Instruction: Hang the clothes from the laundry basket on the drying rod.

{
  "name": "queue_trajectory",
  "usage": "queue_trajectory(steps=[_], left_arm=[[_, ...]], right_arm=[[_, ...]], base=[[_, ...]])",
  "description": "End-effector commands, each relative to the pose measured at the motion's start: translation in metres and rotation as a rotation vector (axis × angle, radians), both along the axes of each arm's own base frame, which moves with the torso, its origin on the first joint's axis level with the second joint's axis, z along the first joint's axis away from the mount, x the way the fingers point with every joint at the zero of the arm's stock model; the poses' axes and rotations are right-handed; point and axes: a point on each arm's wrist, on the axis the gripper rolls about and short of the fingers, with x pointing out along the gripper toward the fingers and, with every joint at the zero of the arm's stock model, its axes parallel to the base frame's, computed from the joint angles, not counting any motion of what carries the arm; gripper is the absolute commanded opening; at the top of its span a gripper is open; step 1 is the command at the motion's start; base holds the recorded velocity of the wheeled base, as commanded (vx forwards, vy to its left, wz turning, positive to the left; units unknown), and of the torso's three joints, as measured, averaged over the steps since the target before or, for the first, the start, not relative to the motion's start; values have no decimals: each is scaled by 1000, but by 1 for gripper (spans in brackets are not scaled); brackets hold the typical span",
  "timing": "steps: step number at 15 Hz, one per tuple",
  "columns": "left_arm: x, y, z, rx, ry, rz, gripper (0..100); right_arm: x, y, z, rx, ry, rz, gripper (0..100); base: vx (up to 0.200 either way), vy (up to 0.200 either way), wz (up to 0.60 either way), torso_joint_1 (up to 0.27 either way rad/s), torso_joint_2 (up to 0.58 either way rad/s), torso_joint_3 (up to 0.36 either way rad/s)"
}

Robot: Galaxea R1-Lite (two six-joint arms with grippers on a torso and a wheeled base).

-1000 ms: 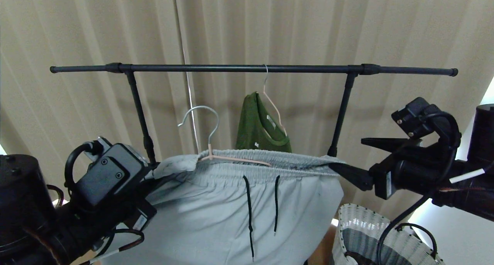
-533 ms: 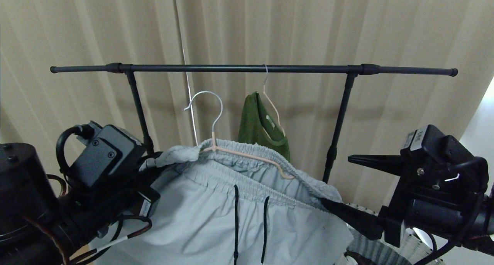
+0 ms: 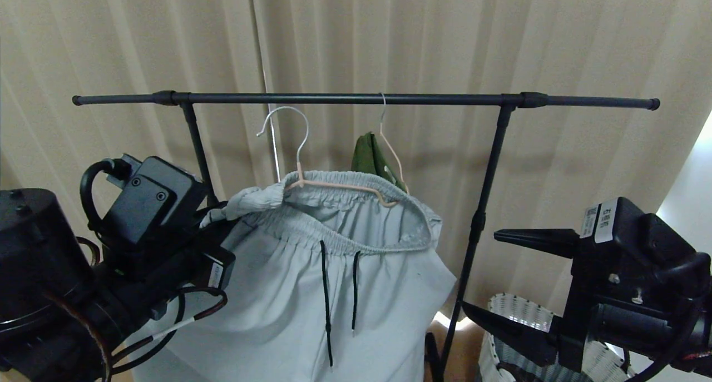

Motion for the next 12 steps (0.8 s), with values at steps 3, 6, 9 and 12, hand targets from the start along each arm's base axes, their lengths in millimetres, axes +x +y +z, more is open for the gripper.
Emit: queue_trajectory(steps=[3, 6, 9, 12], left_arm=[[-5, -11, -5, 14, 18, -55, 0], [-7, -13, -5, 14, 17, -74, 0], [-11, -19, -3, 3, 2, -106, 0], [-16, -26, 0, -16, -22, -166, 0]], right_arm=[[14, 11, 13, 17, -47, 3, 100], [29, 23, 13, -20, -68, 16, 100], [42, 42, 11, -45, -71, 46, 100], [53, 58, 11, -48, -71, 66, 100]], base=[[0, 0, 0, 0, 0, 0], [0, 0, 0, 0, 0, 0], [0, 0, 0, 0, 0, 0], [0, 0, 0, 0, 0, 0]])
